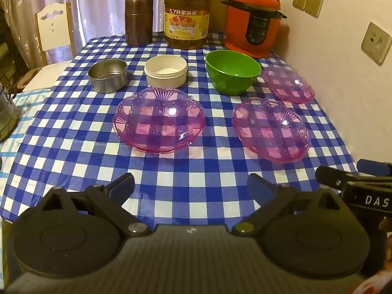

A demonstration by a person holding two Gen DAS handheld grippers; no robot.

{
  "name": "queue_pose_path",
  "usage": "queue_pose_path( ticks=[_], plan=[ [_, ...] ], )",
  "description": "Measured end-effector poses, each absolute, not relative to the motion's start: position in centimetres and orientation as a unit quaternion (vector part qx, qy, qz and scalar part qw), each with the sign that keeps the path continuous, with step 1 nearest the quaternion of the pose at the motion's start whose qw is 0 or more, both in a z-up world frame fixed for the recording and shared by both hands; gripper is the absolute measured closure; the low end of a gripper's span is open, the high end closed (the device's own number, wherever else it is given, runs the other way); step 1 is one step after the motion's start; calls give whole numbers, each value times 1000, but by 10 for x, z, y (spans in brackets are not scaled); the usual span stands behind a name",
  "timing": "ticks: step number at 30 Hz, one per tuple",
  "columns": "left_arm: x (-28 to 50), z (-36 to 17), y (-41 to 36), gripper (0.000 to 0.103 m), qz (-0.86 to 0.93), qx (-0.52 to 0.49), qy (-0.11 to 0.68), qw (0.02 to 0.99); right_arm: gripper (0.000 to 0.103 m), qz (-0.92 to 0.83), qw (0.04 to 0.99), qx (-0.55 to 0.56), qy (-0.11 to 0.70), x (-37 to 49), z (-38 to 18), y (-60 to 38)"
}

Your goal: Organize plates and bowls

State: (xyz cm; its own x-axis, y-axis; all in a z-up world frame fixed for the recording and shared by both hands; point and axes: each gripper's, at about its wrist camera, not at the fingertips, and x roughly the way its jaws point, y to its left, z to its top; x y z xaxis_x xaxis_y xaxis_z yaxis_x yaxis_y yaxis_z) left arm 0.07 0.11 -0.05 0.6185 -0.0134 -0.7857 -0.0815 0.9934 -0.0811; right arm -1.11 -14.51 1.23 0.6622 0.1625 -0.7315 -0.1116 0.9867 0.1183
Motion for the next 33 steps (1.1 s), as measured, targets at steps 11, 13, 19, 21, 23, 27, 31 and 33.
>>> queue_pose_path(
  ticks=[11, 13, 19, 21, 23, 27, 31, 33],
  plan=[
    [-1, -1, -4, 6, 19, -56, 427, 903, 9, 76, 911, 34, 404, -12, 12, -145],
    [-1, 0, -6, 7, 20, -55, 427, 902, 9, 76, 911, 34, 403, -12, 12, -146],
    [-1, 1, -4, 7, 16, -53, 428, 902, 9, 76, 911, 32, 404, -12, 13, -146],
    [-1, 1, -4, 7, 17, -54, 428, 902, 9, 75, 911, 31, 404, -12, 13, -146],
    [-1, 1, -5, 7, 17, -54, 427, 902, 9, 75, 911, 32, 403, -12, 13, -146],
    [-1, 0, -8, 7, 16, -54, 427, 902, 9, 76, 911, 31, 404, -12, 13, -147],
    [-1, 1, -8, 7, 16, -55, 427, 902, 9, 75, 911, 31, 404, -11, 13, -147],
    [-1, 1, -8, 7, 17, -54, 427, 903, 9, 75, 911, 31, 403, -11, 13, -147]
  ],
)
